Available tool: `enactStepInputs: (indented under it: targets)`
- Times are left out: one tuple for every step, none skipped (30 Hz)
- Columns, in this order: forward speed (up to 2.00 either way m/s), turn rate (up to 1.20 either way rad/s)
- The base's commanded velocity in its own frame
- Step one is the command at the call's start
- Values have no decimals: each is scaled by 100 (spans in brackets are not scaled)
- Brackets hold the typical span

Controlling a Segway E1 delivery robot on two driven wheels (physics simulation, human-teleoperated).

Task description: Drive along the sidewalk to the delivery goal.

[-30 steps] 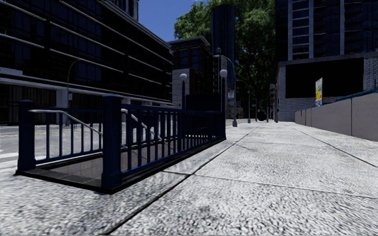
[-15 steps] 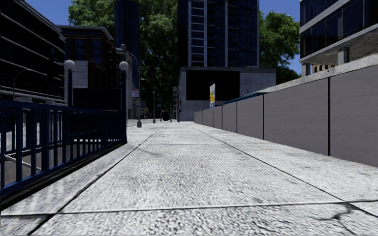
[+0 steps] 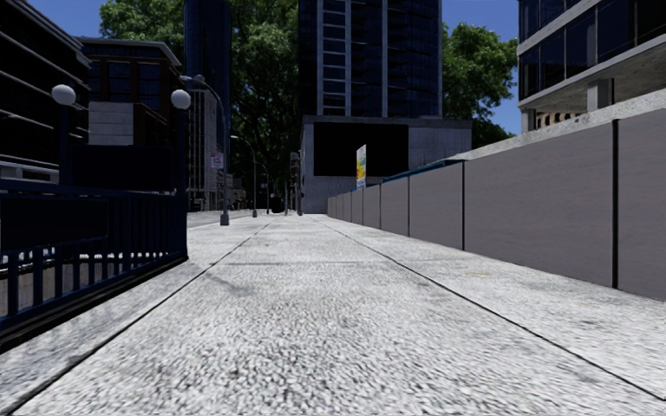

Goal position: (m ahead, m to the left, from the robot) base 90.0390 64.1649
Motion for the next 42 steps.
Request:
enactStepInputs:
  targets:
    - [163, 0]
    - [163, 0]
    - [163, 0]
    - [163, 0]
    - [163, 0]
    - [163, 0]
    - [172, 0]
    - [200, 0]
    - [200, 0]
    - [200, 0]
    - [200, 0]
    - [200, 0]
    - [200, 0]
    - [200, 0]
    - [200, 0]
    - [200, 0]
    - [200, 0]
    - [200, 0]
    - [200, 0]
    - [200, 0]
    - [200, 0]
    - [200, 0]
    - [200, 0]
    - [200, 0]
    - [200, 0]
    - [200, 0]
    - [200, 0]
    - [200, 0]
    - [200, 0]
    - [200, 0]
    - [200, 0]
    - [200, 2]
    - [200, 13]
    - [200, 13]
    - [200, 16]
    - [200, 17]
    - [200, 17]
    - [200, 18]
    - [200, 18]
    - [200, 18]
    - [200, 19]
    - [200, 19]
